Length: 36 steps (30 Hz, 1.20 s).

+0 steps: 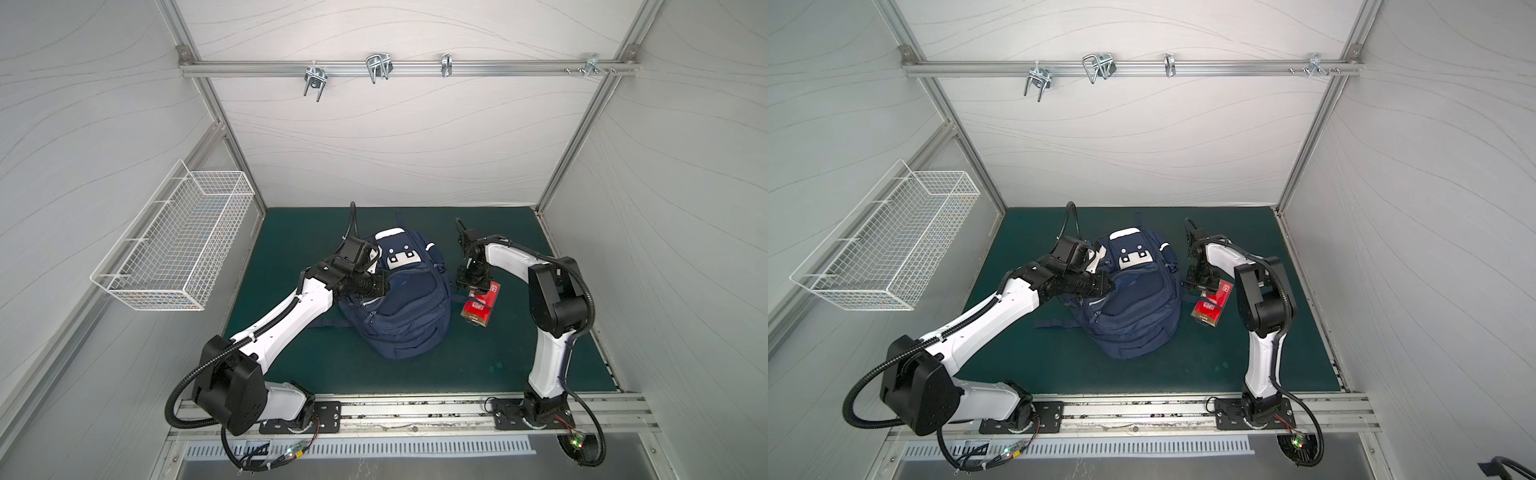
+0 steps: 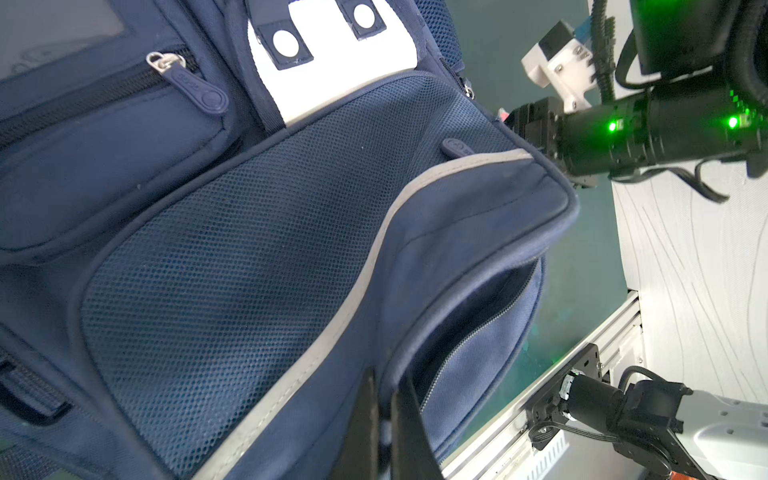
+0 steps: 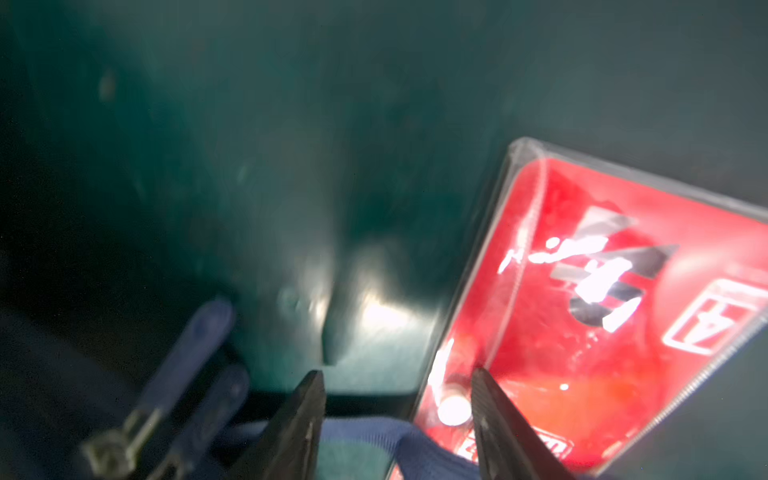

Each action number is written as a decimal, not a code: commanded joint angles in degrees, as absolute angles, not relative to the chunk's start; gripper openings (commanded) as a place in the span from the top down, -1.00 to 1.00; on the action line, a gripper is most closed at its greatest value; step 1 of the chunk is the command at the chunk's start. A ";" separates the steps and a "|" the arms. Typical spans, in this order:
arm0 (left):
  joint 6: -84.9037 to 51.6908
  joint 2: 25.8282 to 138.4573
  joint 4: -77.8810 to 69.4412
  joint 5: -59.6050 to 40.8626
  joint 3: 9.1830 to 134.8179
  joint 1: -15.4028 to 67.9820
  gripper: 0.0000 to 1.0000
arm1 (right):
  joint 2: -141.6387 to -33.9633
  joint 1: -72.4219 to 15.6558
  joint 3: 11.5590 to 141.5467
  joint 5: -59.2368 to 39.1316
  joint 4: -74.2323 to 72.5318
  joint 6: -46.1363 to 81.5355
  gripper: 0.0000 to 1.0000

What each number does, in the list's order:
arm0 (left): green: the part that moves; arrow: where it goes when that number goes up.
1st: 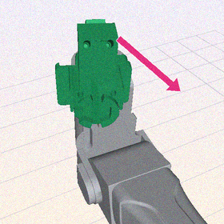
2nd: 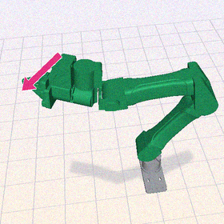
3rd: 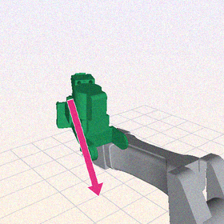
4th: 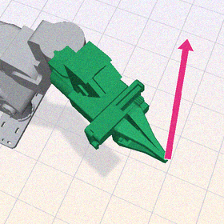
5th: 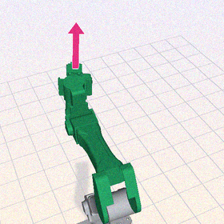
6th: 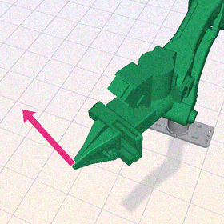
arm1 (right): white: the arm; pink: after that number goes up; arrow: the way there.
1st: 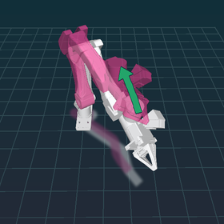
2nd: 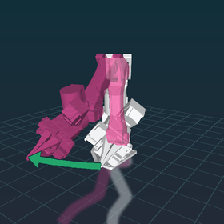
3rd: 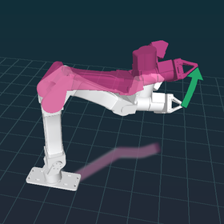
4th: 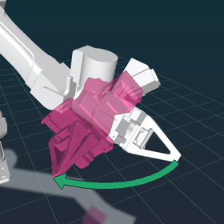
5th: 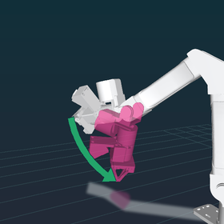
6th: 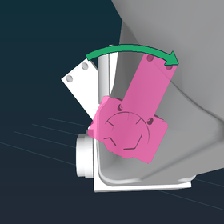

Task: Pack the student bag

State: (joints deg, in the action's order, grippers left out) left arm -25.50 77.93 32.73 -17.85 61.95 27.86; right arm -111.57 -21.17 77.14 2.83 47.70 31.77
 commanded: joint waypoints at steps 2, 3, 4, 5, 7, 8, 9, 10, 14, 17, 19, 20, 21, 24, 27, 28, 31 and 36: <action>-24.88 78.10 32.51 -17.34 65.61 26.94 1.00 | -107.60 -21.45 72.15 6.94 53.22 32.64 -0.16; -25.07 77.90 32.70 -17.03 65.65 26.67 1.00 | -106.84 -21.39 71.04 7.56 53.18 32.86 -0.17; -25.26 77.60 32.86 -16.39 65.65 26.47 1.00 | -105.96 -21.11 69.93 7.97 53.15 32.82 -0.17; -25.60 77.29 32.95 -15.66 65.65 26.20 1.00 | -105.22 -20.54 68.76 8.32 53.24 33.26 -0.17; -26.25 76.76 33.22 -14.88 65.65 25.86 1.00 | -103.74 -19.15 66.36 8.37 53.10 33.76 -0.18; -26.52 76.60 33.22 -14.94 65.65 25.73 1.00 | -102.89 -18.09 64.91 8.18 52.60 33.97 -0.18; -26.67 76.56 33.23 -15.02 65.66 25.60 1.00 | -102.11 -17.39 63.71 8.24 52.31 34.11 -0.18; -26.81 76.42 33.22 -15.16 65.64 25.60 1.00 | -101.37 -16.38 62.68 8.63 52.49 34.17 -0.19; -27.63 75.83 33.07 -15.64 64.97 25.64 1.00 | -95.48 -15.47 59.74 11.34 53.48 34.02 -0.33; -27.87 75.45 32.69 -15.56 64.34 25.62 1.00 | -91.93 -15.80 59.24 13.76 55.99 34.19 -0.38; -27.87 75.55 32.79 -15.47 64.30 25.66 1.00 | -89.80 -16.81 58.87 14.58 57.19 34.12 -0.40; -27.86 75.63 32.74 -15.55 64.34 25.64 1.00 | -88.67 -17.85 58.59 14.72 57.39 33.98 -0.41; -27.86 75.75 32.71 -15.56 64.30 25.65 1.00 | -88.06 -18.97 58.42 14.77 57.49 33.80 -0.40; -27.77 76.33 32.74 -15.73 64.75 25.49 1.00 | -88.48 -22.17 58.10 10.62 56.19 32.48 -0.31; -27.86 77.22 33.72 -15.21 65.77 25.14 1.00 | -89.85 -26.67 58.62 7.38 53.96 31.07 -0.28; -27.94 77.62 34.16 -15.06 66.30 24.96 1.00 | -91.21 -27.74 59.45 7.85 54.51 31.20 -0.26; -28.54 77.97 34.91 -14.81 67.30 24.25 1.00 | -94.87 -28.91 60.01 10.11 54.89 32.84 -0.18; -29.00 77.52 34.21 -16.16 67.85 24.08 1.00 | -98.62 -28.90 59.33 14.06 52.50 33.30 0.05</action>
State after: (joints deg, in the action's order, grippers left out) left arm -27.20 78.06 35.33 -17.17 64.18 25.17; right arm -96.73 -28.93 59.55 10.76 52.71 32.38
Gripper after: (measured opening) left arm 0.052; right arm 0.501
